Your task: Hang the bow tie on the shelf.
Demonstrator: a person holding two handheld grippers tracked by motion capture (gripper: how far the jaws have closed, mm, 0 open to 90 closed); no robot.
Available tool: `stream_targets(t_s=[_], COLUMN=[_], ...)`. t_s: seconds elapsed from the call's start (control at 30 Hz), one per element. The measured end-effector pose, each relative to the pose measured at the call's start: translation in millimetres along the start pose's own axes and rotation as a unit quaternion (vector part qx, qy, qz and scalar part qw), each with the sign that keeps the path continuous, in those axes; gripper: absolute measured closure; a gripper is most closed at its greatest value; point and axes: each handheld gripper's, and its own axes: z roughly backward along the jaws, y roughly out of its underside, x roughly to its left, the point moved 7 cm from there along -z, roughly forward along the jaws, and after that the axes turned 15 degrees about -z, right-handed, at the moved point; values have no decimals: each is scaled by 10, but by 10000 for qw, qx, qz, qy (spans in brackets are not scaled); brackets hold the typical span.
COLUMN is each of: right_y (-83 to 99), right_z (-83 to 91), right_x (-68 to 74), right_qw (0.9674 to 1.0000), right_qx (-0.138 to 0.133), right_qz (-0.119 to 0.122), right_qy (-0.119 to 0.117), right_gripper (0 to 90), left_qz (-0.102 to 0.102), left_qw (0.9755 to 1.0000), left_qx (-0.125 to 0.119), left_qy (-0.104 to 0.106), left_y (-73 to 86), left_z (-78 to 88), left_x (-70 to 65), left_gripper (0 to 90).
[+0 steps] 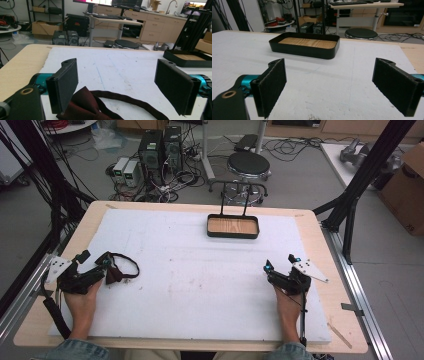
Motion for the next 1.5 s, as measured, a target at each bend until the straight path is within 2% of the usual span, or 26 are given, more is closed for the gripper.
stream_targets(t_s=[0.37,0.4,0.5,1.1,1.5], right_y=[9,8,8,11,16], right_z=[-3,-6,-10,-9,-11], right_x=[10,9,11,14,22], right_qw=[10000,10000,10000,10000,10000], right_qx=[27,25,24,49,64], right_qz=[23,37,40,39,66], right_qy=[20,22,19,5,15], right_gripper=[113,112,112,112,112], left_qz=[-11,-91,-134,-124,-247], left_qw=[9999,9998,9997,9996,9978], left_qx=[112,160,182,225,550], left_qy=[-22,-57,-79,-143,-260], left_y=[24,26,27,36,89], left_z=[-10,-4,1,-34,-46], left_x=[3,-2,-3,3,0], left_gripper=[202,202,203,203,228])
